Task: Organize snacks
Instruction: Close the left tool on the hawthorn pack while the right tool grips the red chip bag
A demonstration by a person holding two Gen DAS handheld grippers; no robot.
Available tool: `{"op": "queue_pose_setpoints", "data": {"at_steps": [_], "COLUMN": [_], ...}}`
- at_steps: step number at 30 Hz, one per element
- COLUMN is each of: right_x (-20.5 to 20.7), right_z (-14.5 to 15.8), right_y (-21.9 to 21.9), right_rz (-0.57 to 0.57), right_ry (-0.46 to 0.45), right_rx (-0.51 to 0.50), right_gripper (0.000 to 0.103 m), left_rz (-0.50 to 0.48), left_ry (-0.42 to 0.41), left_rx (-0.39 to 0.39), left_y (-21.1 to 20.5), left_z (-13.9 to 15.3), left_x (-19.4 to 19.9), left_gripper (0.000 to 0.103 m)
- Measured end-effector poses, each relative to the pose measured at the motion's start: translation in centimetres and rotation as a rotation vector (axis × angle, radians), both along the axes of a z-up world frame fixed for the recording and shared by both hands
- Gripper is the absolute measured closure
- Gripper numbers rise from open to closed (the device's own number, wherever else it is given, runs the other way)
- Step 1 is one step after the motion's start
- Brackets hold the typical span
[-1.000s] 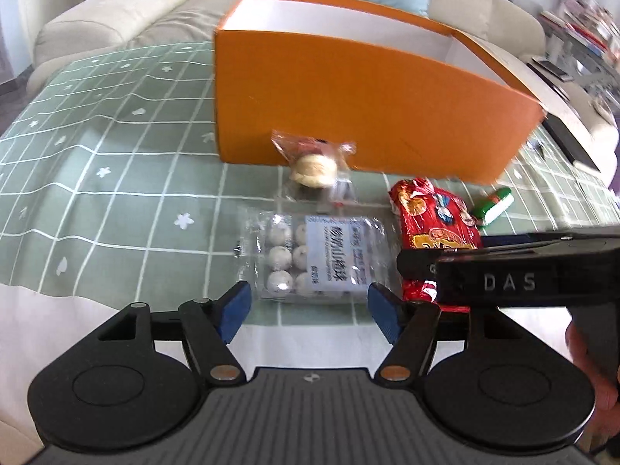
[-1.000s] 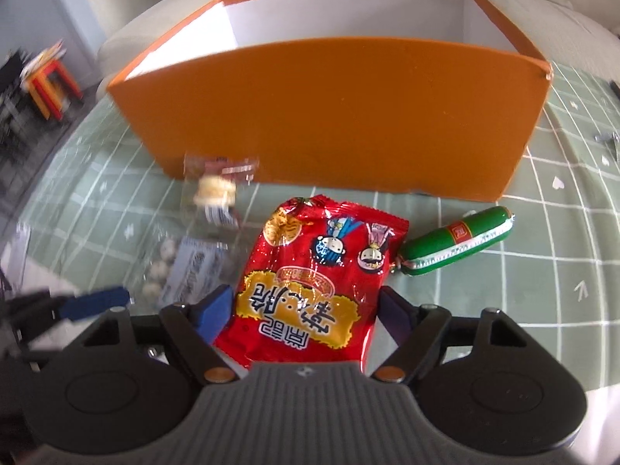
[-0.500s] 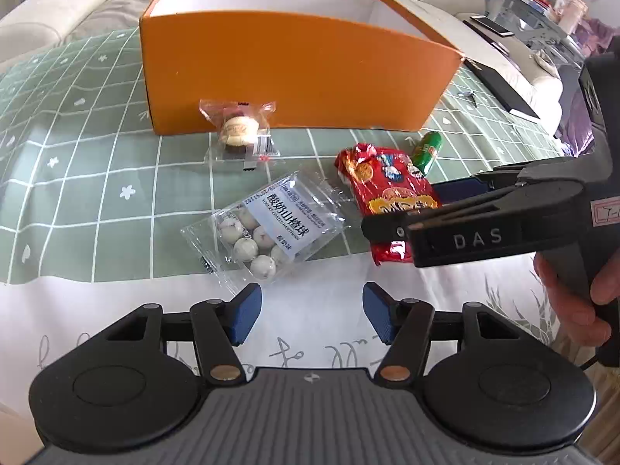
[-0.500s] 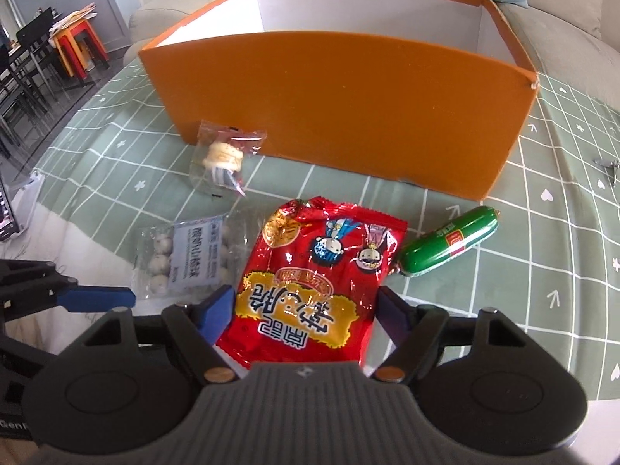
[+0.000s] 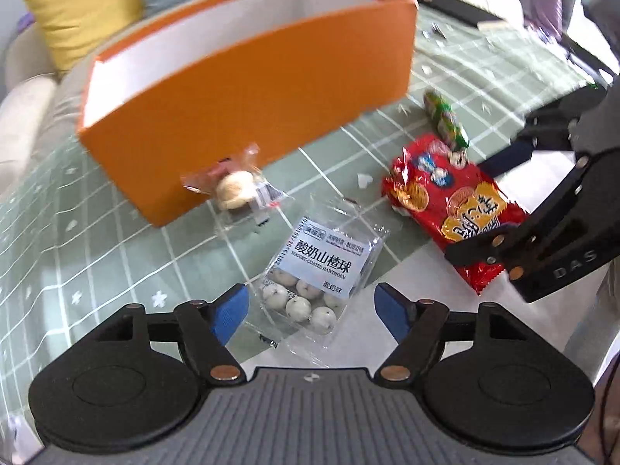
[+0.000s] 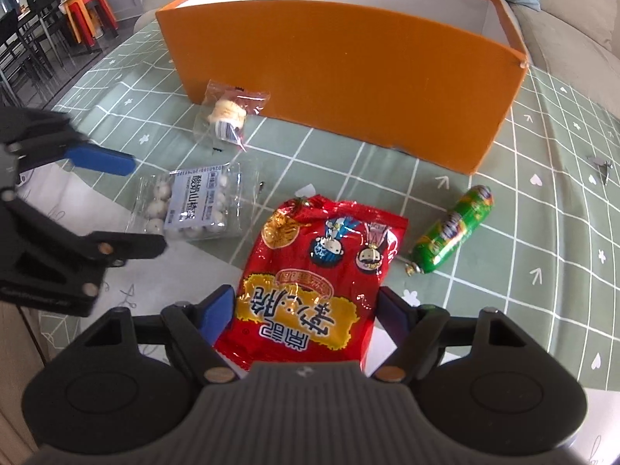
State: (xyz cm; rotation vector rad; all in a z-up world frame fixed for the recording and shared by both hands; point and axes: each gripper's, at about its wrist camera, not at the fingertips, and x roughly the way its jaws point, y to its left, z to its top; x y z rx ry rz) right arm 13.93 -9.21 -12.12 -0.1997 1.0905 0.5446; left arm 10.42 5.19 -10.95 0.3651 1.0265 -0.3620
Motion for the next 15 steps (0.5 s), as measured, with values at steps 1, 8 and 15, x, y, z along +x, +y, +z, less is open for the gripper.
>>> {"op": "queue_pose_setpoints", "data": {"at_steps": [1,8,15], "right_x": [0.0,0.3,0.9], "right_z": [0.0,-0.4,-0.8], "right_y": [0.0,0.3,0.5], "right_rz": [0.004,0.009,0.002], "right_ry": [-0.006,-0.005,0.005], "right_rx": [0.000,0.018,0.032], "right_gripper": [0.027,0.020,0.018], "left_rz": [-0.009,-0.051,-0.023], "left_ry": [0.006,0.064,0.106], "left_rx": [0.010,0.025,-0.023], "left_y": [-0.1,-0.3,-0.4], "left_z": [-0.2,-1.2,-1.8], "left_x": [0.3,2.1,3.3], "left_gripper": [0.016,0.015,0.015]}}
